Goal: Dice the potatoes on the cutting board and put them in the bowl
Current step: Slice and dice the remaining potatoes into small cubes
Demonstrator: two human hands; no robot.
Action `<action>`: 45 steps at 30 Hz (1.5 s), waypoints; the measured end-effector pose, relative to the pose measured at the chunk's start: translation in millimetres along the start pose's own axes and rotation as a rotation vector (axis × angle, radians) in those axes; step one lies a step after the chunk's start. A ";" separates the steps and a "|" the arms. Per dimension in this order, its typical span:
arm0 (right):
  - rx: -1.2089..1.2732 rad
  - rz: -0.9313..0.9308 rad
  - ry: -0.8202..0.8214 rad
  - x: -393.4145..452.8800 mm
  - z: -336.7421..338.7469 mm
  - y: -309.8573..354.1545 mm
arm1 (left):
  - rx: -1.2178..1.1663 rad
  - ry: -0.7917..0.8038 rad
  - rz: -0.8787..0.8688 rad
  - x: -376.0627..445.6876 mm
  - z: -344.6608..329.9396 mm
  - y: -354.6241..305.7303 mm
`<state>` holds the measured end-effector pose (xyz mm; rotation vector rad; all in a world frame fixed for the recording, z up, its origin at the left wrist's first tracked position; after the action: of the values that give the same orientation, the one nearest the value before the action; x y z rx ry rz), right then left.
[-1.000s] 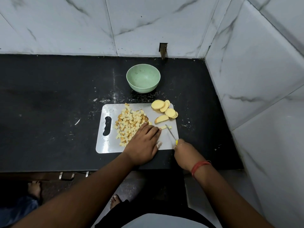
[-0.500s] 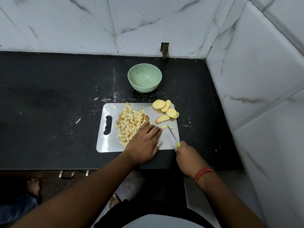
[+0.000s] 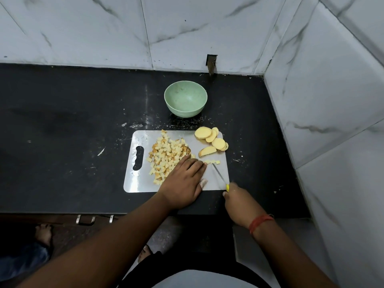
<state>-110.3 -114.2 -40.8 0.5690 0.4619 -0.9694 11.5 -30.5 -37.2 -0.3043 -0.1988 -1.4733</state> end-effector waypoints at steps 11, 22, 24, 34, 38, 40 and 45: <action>-0.107 0.060 -0.007 18.1 -9.9 17.1 | 0.014 -0.014 -0.006 -2.4 0.3 -1.0; 0.013 0.088 -0.060 2.9 4.7 13.3 | 0.001 0.000 0.006 -3.3 -2.1 0.9; -0.006 0.083 -0.051 5.7 5.4 18.5 | 0.000 0.002 0.007 -3.2 -1.8 1.4; -0.079 0.045 0.051 18.2 -12.7 15.0 | 0.008 -0.002 0.023 -1.1 2.7 1.3; -0.048 0.059 0.107 8.2 -9.3 6.0 | 0.010 0.005 0.026 -1.8 2.6 1.8; 0.025 0.057 0.116 5.9 -0.9 2.1 | 0.004 0.018 0.029 -1.3 2.2 2.2; 0.404 -0.001 0.166 11.8 8.2 -11.2 | 0.015 -0.013 0.025 -2.8 6.0 0.1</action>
<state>-113.3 -131.8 -44.3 1.0197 0.4143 -1.0269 11.7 -25.9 -32.3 -0.3029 -0.2154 -1.4448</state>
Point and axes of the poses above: each hand's wrist, its own x-axis towards the middle knuckle, its own z-axis out of the back of the hand, y = z × x, the point moved 10 cm from there along x, towards the middle knuckle, and after that the axes turned 7 degrees about -z, right-handed, at the moved point
